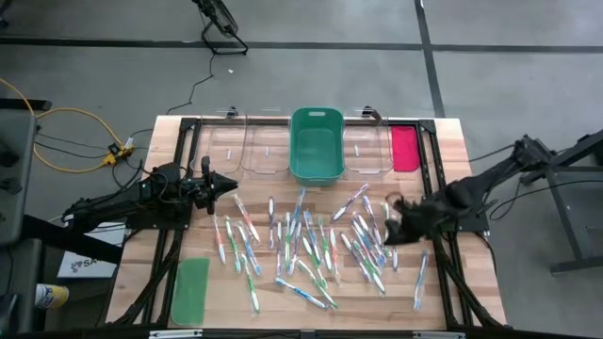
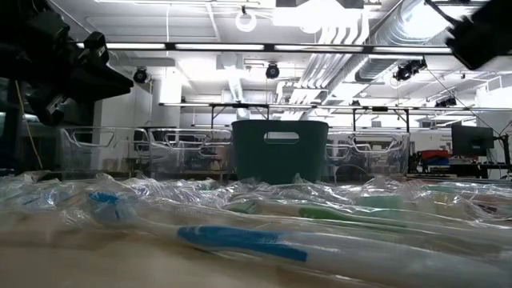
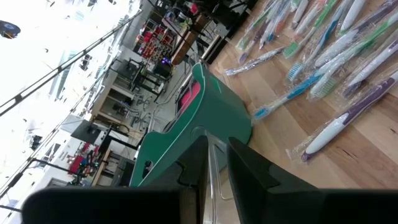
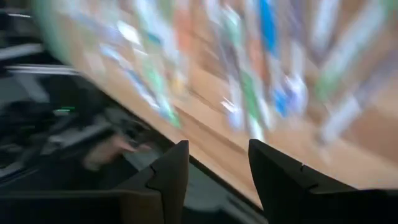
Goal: Pick & Place Toothbrushes
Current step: Put the blue toothbrush into the right transparent bin
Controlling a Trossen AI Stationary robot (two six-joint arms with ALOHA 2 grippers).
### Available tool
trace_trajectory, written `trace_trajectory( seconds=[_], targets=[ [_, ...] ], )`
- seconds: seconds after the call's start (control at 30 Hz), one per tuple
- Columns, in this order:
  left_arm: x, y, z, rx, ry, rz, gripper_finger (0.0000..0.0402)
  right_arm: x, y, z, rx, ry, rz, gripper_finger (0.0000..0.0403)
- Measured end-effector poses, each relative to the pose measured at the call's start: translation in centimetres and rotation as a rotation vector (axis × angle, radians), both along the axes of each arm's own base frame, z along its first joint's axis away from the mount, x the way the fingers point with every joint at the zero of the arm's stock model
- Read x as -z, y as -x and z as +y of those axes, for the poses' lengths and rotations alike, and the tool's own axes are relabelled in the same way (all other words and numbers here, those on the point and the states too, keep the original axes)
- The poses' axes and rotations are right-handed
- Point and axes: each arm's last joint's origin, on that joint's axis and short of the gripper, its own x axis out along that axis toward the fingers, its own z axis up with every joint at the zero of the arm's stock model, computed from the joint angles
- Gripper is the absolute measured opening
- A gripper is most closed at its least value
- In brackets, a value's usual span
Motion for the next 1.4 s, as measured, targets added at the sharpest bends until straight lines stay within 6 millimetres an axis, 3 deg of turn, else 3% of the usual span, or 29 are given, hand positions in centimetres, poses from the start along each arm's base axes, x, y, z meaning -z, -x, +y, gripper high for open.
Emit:
trace_trajectory(
  seconds=[0.3,0.63,1.13,1.4],
  targets=[
    [0.0,0.0,0.0,0.0,0.0,0.0,0.0055,3.1,0.7,4.3,0.051,-0.119,0.428,0.016],
    [0.0,0.0,0.0,0.0,0.0,0.0,0.0055,5.4,2.6,6.8,0.147,-0.049,0.691,0.016],
    [0.0,0.0,0.0,0.0,0.0,0.0,0.0055,8.0,2.3,7.3,0.187,0.093,0.775,0.016],
    [0.0,0.0,0.0,0.0,0.0,0.0,0.0055,8.3,2.6,7.1,0.164,0.147,0.789,0.016]
  ],
)
